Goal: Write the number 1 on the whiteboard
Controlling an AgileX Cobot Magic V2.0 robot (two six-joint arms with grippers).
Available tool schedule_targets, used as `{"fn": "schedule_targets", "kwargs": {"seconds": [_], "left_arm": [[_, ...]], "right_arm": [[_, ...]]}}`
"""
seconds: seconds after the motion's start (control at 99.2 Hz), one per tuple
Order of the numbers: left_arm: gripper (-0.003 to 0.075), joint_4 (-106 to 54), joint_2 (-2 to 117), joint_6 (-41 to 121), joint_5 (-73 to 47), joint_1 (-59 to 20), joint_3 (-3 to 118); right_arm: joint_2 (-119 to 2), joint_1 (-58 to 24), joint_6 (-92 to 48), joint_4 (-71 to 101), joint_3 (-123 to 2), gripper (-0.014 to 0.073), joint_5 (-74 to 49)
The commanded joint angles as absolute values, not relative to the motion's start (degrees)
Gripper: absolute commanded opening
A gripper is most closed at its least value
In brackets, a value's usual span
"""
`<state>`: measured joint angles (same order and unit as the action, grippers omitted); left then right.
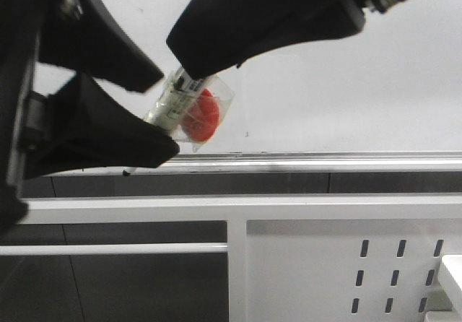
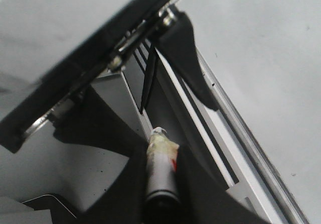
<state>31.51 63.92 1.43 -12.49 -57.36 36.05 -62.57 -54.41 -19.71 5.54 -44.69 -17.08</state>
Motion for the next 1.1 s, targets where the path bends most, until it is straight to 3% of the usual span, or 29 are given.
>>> {"fn": "schedule_targets", "kwargs": {"seconds": [0.0, 0.302, 0.373, 0.443, 0.574, 0.766, 1.088], "left_arm": [[0.0491, 29.2, 60.4, 0.6, -11.0, -57.6, 37.9], [0.0491, 21.3, 47.6, -2.3, -13.2, -57.6, 37.8], [0.0457, 21.3, 44.1, -5.6, -14.2, -57.4, 37.7], [0.0355, 21.4, 40.6, -7.1, -17.3, -56.7, 37.7], [-0.0020, 21.7, 34.7, -9.7, -18.0, -52.8, 35.3], [-0.0020, 21.8, 27.6, -17.7, -12.0, -44.8, 28.8], [-0.0020, 15.6, 22.6, -23.1, 8.9, -28.9, 15.1]], "right_arm": [[-61.3, -54.6, -19.3, 6.1, -46.5, -0.0075, -14.1], [-56.7, -52.3, -18.3, 6.1, -45.5, -0.0068, -14.6], [-54.2, -51.0, -17.3, 6.1, -44.4, -0.0067, -14.0], [-51.5, -50.0, -15.8, 6.1, -42.6, -0.0068, -13.5], [-45.7, -49.2, -15.8, 6.1, -38.7, -0.0067, -10.9], [-40.4, -48.0, -13.9, 6.1, -35.1, -0.0067, -8.3], [-40.1, -37.8, -13.9, 6.1, -35.0, -0.0067, -4.2]]}}
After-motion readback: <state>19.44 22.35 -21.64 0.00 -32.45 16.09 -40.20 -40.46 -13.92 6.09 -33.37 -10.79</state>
